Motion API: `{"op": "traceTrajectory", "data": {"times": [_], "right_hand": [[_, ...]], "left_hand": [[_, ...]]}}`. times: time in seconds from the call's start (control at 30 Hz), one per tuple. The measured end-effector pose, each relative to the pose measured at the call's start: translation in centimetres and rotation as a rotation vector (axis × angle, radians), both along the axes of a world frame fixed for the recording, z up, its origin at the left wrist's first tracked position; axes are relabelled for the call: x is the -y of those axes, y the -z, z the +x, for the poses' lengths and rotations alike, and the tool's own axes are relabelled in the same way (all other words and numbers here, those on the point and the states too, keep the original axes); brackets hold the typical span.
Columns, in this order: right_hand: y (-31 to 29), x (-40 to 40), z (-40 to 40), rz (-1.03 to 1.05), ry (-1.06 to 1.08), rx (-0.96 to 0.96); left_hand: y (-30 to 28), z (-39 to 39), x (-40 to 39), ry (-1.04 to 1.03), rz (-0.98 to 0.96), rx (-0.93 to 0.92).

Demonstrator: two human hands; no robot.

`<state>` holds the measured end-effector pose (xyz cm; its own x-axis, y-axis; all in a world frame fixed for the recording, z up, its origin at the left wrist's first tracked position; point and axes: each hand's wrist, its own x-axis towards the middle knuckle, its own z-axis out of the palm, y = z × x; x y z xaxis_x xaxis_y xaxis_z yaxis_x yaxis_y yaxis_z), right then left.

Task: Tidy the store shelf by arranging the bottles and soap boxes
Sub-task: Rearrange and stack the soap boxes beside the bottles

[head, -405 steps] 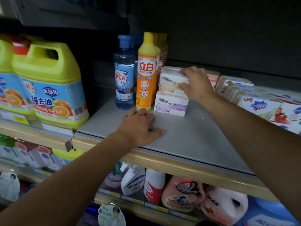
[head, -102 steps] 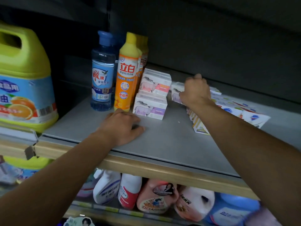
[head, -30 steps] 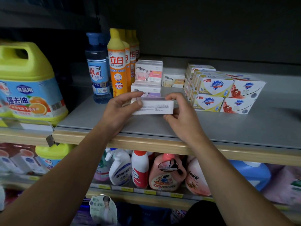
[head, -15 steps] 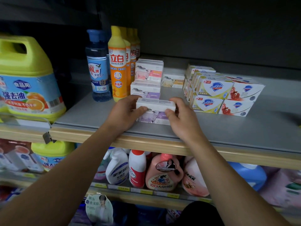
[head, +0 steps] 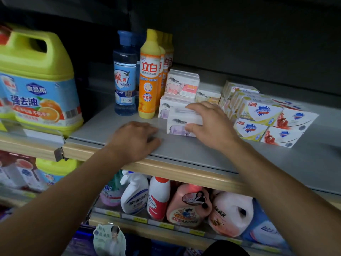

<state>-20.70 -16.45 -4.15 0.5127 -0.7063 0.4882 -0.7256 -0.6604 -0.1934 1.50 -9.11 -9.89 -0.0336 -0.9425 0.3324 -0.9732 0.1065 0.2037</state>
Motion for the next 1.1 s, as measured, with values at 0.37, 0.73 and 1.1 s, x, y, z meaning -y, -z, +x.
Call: {"op": "traceTrajectory", "data": {"times": [0.37, 0.73, 1.1], "right_hand": [[-4.7, 9.4, 5.3, -0.162, 0.080, 0.121], [-2.0, 12.5, 6.5, -0.210, 0.064, 0.056], [-4.2, 10.3, 5.4, -0.138, 0.123, -0.146]], "left_hand": [[-0.1, 0.4, 0.5, -0.023, 0.028, -0.004], [-0.2, 0.4, 0.6, -0.024, 0.084, -0.022], [-0.2, 0.6, 0.4, -0.016, 0.081, -0.046]]}}
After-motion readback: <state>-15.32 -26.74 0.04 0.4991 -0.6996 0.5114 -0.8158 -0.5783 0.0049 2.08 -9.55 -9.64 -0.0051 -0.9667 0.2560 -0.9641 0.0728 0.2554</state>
